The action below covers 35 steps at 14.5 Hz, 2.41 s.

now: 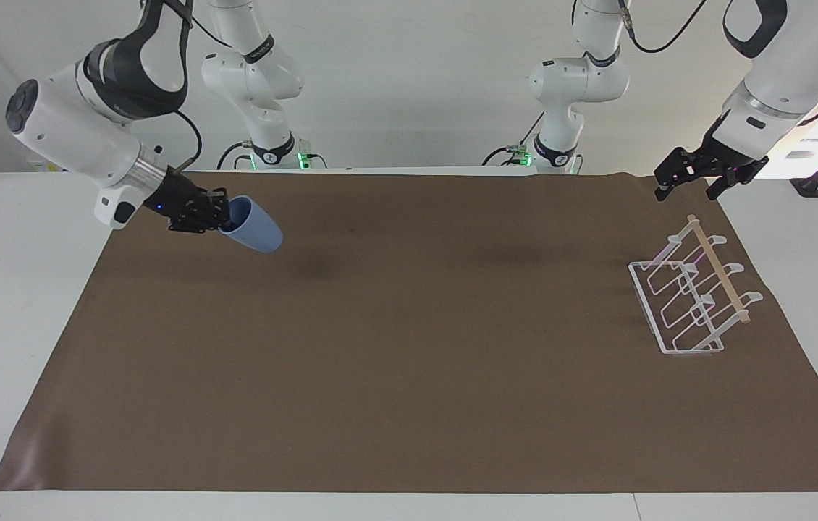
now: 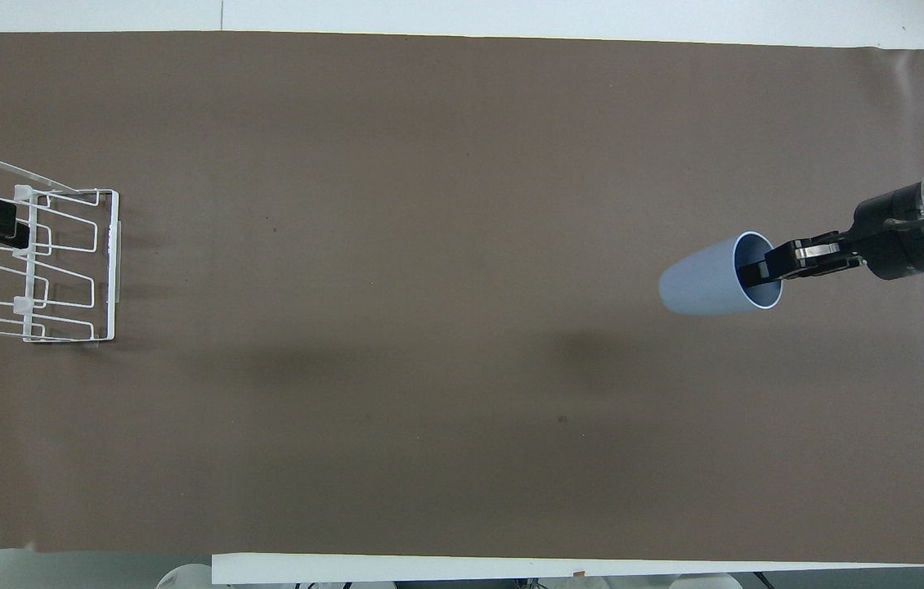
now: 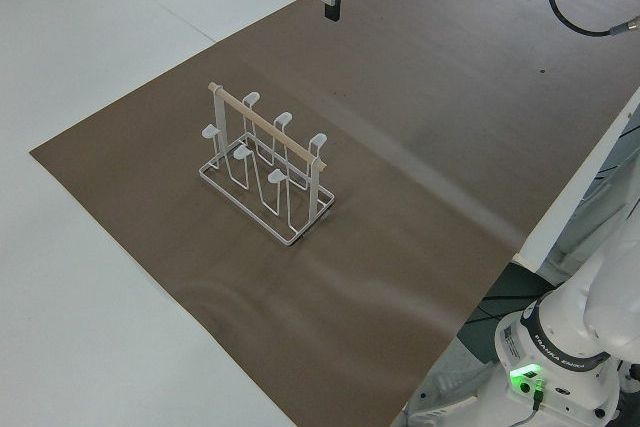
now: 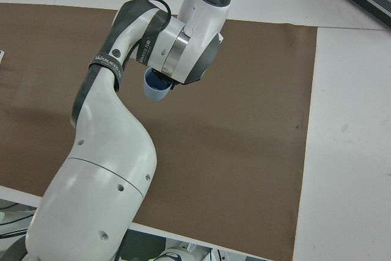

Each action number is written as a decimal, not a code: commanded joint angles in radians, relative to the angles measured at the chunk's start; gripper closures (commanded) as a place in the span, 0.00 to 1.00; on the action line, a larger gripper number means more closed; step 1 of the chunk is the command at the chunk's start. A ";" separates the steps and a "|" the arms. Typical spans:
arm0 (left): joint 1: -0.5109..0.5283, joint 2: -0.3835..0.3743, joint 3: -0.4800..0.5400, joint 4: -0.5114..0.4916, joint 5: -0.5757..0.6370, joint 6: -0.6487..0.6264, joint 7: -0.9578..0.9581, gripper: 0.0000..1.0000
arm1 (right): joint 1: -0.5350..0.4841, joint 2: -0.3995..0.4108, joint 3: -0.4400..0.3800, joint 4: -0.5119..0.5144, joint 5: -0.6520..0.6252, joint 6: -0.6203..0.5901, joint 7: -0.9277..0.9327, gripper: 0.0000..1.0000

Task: Hang cup on cup holder
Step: 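Lift the cup with the right gripper and carry it toward the rack, then carry the cup with the right gripper while the left gripper reaches it, then grasp the cup with the left gripper while the right gripper releases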

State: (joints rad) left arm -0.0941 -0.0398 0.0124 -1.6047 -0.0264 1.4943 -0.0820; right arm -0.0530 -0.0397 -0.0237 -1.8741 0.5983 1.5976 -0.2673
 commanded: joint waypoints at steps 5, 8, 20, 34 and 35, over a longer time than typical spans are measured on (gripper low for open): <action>-0.144 -0.032 -0.002 -0.055 -0.125 0.055 -0.754 0.00 | 0.344 0.011 0.010 -0.020 0.345 0.327 0.434 1.00; -0.197 -0.023 -0.002 -0.040 -0.228 0.106 -1.188 0.00 | 0.496 0.021 0.010 -0.043 0.429 0.556 0.543 1.00; -0.283 -0.025 -0.011 -0.053 -0.432 0.142 -1.590 0.00 | 0.674 0.050 0.018 -0.060 0.479 0.739 0.701 1.00; -0.385 -0.052 -0.014 -0.212 -0.445 0.279 -1.578 1.00 | 0.673 0.055 0.034 -0.050 0.479 0.740 0.703 1.00; -0.386 -0.052 -0.011 -0.213 -0.445 0.277 -1.578 1.00 | 0.670 0.055 0.033 -0.048 0.479 0.740 0.704 0.84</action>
State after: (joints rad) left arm -0.4654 -0.0625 -0.0080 -1.7759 -0.4593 1.7556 -1.6671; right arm 0.6224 0.0172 0.0061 -1.9340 1.0577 2.3301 0.4297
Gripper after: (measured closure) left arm 0.194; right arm 0.952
